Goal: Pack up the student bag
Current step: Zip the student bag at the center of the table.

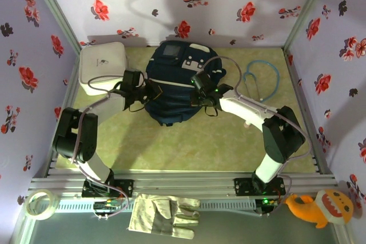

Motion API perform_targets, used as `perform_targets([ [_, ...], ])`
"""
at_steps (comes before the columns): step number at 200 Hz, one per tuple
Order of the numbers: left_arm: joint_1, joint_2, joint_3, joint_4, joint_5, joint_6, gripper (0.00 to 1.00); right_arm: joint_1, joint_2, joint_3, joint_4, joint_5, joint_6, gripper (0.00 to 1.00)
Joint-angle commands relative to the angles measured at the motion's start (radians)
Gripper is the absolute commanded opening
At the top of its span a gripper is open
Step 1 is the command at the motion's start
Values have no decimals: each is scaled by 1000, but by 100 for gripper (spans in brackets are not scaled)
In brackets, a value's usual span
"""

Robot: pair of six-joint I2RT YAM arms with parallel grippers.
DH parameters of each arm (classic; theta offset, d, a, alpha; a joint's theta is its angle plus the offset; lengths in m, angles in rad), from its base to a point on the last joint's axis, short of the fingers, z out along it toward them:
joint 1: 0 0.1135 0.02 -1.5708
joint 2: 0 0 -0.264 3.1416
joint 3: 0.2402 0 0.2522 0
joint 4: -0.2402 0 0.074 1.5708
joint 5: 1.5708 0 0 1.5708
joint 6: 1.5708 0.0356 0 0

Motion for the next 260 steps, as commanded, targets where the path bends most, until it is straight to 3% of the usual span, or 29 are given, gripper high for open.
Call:
perform_targets([
  [1, 9, 6, 35, -110, 15, 122, 0, -47, -2, 45, -93, 90, -110, 3],
  [58, 12, 36, 85, -178, 49, 168, 0, -53, 103, 164, -199, 90, -342, 18],
  [95, 12, 42, 99, -198, 51, 189, 0, -58, 104, 160, -178, 51, -361, 12],
  [161, 12, 51, 132, -257, 61, 249, 0, -91, 92, 158, -137, 199, -214, 13],
  [225, 5, 63, 173, -304, 136, 326, 0, -91, 26, 147, -75, 95, -164, 15],
  [260, -8, 59, 205, -353, 185, 387, 0, -97, 12, 164, -126, 245, -73, 16],
])
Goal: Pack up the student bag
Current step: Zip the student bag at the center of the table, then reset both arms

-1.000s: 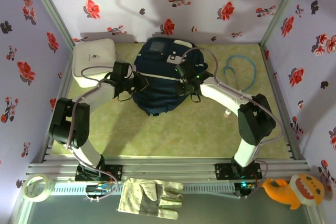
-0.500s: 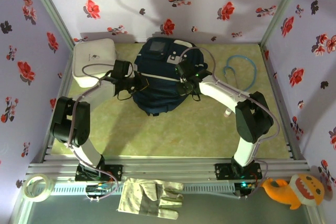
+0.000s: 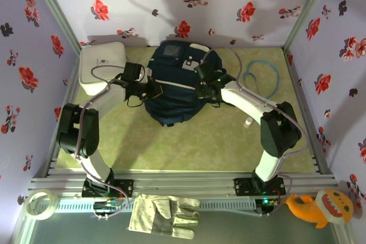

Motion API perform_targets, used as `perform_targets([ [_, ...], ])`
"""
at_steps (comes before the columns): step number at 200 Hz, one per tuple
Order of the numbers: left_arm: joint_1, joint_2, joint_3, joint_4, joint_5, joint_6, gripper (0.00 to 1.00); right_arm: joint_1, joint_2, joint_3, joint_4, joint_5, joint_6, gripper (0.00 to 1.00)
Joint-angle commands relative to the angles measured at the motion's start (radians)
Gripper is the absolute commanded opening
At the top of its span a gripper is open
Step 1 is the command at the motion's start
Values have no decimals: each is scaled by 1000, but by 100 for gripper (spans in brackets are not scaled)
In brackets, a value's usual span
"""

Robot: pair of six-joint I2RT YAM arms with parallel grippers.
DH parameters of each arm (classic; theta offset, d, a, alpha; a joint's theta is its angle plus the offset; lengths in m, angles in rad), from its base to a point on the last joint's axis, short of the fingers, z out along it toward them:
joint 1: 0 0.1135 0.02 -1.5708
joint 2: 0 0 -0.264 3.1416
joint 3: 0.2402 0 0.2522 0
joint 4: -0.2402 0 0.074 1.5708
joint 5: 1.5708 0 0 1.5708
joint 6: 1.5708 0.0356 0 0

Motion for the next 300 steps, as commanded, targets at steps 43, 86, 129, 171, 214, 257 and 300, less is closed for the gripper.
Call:
perform_targets([
  [43, -21, -29, 18, -62, 142, 105, 0, -31, -71, 4, -15, 37, 111, 24],
  [86, -26, -140, -3, -19, 52, 44, 46, -32, -252, -101, 25, 151, 142, 58],
  [129, -3, -354, -70, -103, -411, 56, 79, -45, -498, -274, 133, 444, 80, 99],
  [171, 28, -587, -306, 61, -863, 142, 100, -139, -629, -427, 258, 634, 28, 100],
  [214, 62, -753, -659, 475, -1167, 317, 100, -309, -689, -666, 519, 667, 23, 100],
  [257, 167, -728, -807, 675, -1233, 426, 100, -380, -710, -894, 767, 619, -35, 100],
  [300, 212, -601, -869, 884, -1002, 582, 100, -402, -644, -989, 893, 497, -118, 100],
])
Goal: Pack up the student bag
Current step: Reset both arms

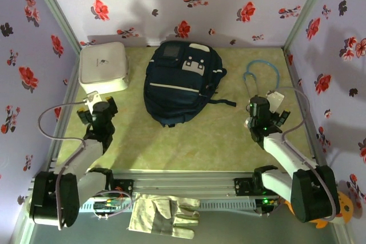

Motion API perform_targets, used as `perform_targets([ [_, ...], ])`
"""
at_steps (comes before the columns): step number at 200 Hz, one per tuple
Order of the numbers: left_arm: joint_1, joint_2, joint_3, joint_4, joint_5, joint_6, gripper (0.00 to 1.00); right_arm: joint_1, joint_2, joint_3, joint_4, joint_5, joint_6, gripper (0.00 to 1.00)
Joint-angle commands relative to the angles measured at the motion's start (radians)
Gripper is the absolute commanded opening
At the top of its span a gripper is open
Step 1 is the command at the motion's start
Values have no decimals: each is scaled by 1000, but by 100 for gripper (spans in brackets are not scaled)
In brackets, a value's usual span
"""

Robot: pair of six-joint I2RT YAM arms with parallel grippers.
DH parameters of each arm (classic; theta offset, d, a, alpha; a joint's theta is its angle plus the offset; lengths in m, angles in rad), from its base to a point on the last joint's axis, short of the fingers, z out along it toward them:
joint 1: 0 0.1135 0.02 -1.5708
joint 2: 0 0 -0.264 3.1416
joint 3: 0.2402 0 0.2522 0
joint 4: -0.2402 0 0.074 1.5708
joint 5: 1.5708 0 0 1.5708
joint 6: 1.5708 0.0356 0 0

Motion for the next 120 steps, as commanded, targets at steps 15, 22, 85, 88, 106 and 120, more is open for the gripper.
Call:
perform_targets([
  [15, 48, 138, -36, 284, 214, 152, 100, -11, 91, -71, 266, -137, -106, 100],
  [22, 60, 172, -50, 317, 261, 157, 100, -11, 113, -80, 314, -158, -123, 99],
  [85, 119, 390, -49, 544, 481, 224, 100, -13, 271, -104, 578, -362, -263, 99],
  [88, 119, 398, -48, 550, 485, 225, 100, -15, 274, -102, 579, -367, -267, 99],
  [106, 125, 446, -19, 580, 493, 220, 100, -22, 291, -96, 591, -394, -287, 99],
  [120, 139, 483, -14, 605, 513, 210, 100, -27, 303, -97, 617, -416, -309, 99],
])
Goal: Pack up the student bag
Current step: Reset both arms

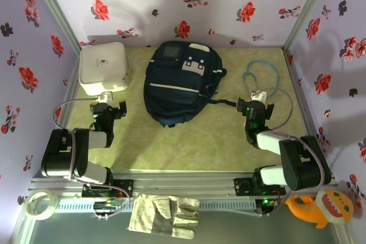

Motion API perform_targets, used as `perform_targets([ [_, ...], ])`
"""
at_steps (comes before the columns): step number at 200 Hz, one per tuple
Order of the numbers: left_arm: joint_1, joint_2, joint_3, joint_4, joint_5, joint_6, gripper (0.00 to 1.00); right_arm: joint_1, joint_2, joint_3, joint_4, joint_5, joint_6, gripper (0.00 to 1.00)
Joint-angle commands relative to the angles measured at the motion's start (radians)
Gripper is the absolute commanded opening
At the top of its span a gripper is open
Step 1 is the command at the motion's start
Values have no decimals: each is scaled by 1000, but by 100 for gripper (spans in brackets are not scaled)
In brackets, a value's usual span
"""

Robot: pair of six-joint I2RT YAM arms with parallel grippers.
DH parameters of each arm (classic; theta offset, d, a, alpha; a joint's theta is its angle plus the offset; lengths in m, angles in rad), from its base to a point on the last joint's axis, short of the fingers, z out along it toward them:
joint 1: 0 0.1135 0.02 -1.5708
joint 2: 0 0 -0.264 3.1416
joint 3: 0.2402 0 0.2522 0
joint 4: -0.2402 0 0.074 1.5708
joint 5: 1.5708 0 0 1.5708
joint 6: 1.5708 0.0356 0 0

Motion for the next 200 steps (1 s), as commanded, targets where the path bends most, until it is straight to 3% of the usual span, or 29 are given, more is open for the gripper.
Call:
perform_targets([
  [1, 24, 53, 31, 124, 63, 19, 100, -15, 20, 10, 105, -62, -64, 99],
  [90, 46, 69, 98, 5, 73, -1, 100, -105, 242, -11, 371, -159, -29, 99],
  [137, 43, 70, 97, 7, 74, 3, 100, -129, 221, 54, 207, -118, 29, 99],
  [200, 42, 72, 102, 0, 73, 5, 100, -151, 223, 63, 195, -142, 48, 99],
])
